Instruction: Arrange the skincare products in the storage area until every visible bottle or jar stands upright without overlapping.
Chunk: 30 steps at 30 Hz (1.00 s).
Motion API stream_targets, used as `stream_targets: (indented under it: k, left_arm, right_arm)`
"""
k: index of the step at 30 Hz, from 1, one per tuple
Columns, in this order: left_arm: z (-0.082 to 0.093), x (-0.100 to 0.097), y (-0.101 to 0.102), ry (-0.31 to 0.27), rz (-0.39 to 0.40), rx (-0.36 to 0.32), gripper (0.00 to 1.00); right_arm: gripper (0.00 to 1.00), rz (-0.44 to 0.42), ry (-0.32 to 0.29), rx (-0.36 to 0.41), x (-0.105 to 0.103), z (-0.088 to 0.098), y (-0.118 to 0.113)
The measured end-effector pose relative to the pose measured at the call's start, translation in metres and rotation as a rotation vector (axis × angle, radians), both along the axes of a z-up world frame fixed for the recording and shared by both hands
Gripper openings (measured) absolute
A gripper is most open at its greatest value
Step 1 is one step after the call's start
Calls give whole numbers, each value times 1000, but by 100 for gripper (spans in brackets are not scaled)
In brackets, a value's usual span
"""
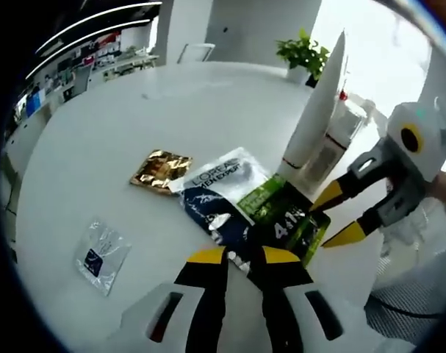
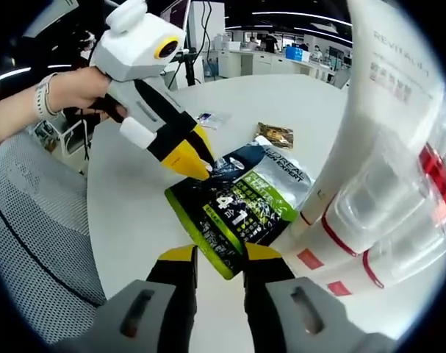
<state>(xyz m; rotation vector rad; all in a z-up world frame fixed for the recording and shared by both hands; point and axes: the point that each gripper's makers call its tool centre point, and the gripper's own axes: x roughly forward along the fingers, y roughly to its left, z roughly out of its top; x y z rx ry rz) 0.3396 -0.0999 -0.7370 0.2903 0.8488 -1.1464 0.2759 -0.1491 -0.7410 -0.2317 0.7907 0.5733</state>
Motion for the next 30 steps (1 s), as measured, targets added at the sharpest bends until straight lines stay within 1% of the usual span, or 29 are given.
stream_targets:
  k: [2,4,7,9,13,17,21,22,23,24,25,30]
  left_arm:
    - [4,-4,-1,3,-10,-6,14]
    - [12,-5,-3,6,-10,-25,14]
    - [28,-7,-8,-9,-18,-53,14]
    - [38,-9,-10,-30,-28,-66,14]
    - [50,-16,-10,-49,-55,-73,14]
    - [64,-23,-8,-71,-70,-84,16]
    - [76,-29,-2,-92,-78,-91,19]
    - [80,-31,-2,-86,-80,-104,19]
    - [86,-36,-3,-62,-81,-138,19]
    - [90,-38,-3,-51,-77,-157,19]
    - [93,-39,-1,-53,-72,-165,19]
    - [104,-42,8,-88,-68,-154,24]
  right_arm:
    - [23,-3,-10,0,2,5,0]
    - [23,7,-14,-15,1,8,-1]
    - [23,20,-23,-20,-2,14,0]
    - [23,27,-40,-28,-2,21,1]
    - [23,34,-71,-17,-3,37,5]
    - [23,38,-102,-17,-7,51,5]
    - [24,28,-139,-8,-10,68,3]
    - [24,25,-147,-9,-11,72,2]
    - [24,22,-155,-9,-11,76,1]
    - [25,18,-166,-5,-12,81,0]
    - [25,17,-169,-2,-14,85,-1]
    - [26,-5,-221,5,-19,109,-6]
